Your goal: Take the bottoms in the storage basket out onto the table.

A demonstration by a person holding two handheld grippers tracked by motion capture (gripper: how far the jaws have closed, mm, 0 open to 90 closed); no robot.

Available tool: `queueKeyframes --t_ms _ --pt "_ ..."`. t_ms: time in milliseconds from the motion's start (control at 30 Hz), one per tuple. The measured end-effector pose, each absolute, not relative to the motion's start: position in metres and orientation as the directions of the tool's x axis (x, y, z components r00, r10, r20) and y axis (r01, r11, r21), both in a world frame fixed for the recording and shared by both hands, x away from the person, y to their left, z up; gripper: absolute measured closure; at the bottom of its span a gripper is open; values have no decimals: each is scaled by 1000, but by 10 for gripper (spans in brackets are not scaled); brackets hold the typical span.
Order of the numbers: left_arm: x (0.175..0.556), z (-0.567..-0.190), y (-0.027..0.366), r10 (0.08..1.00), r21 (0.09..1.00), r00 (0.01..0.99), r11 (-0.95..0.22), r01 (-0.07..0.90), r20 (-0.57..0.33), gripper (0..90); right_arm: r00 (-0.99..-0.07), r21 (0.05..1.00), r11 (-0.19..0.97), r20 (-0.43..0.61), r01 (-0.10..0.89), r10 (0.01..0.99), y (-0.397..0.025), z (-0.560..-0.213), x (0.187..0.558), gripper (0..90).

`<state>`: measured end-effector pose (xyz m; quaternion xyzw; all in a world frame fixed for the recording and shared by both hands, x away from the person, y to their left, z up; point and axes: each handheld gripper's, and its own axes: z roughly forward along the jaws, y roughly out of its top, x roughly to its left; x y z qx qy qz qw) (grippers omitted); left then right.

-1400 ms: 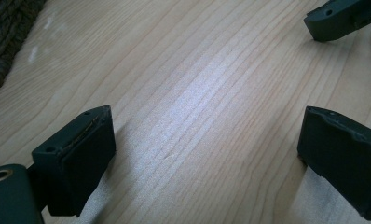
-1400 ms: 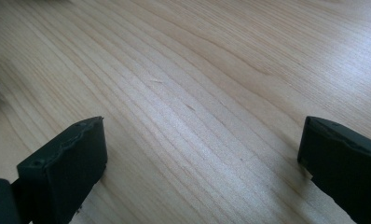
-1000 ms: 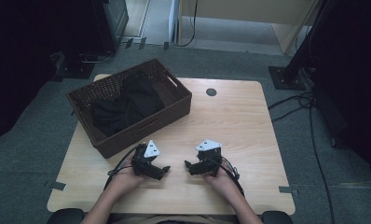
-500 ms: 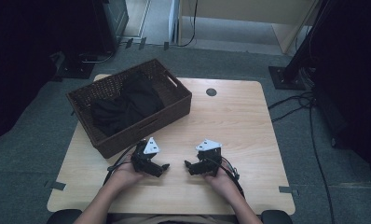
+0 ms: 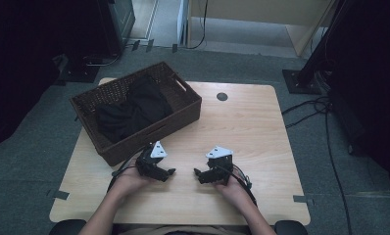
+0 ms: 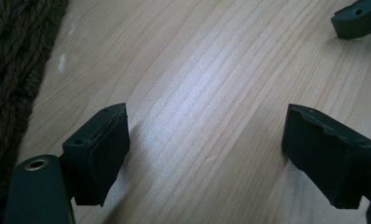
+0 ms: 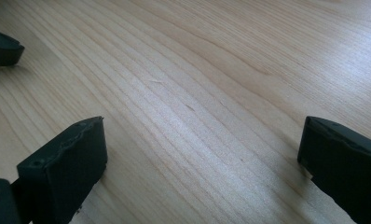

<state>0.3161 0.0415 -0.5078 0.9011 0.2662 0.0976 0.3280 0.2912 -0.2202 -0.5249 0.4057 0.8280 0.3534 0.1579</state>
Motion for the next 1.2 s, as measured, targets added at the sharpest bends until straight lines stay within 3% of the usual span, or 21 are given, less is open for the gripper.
queueKeyframes --t_ms 167,400,533,667,767,1200 --pt "314 -494 48 530 665 848 -624 411 -27 228 -622 713 423 23 559 783 -220 -525 291 12" --pt "314 -480 52 500 652 865 -642 403 -43 219 -622 715 422 23 558 782 -220 -525 291 12" --pt "313 -470 49 489 635 872 -672 381 -5 219 -623 714 423 23 557 782 -220 -525 291 12" --pt "313 -457 49 476 642 879 -664 385 -35 226 -622 716 422 22 557 783 -220 -525 291 12" --pt "314 -449 49 449 611 893 -708 355 1 226 -621 717 421 22 555 783 -220 -525 291 12" --pt "332 -411 64 480 644 877 -666 377 -18 226 -623 717 423 20 554 782 -220 -525 291 12"
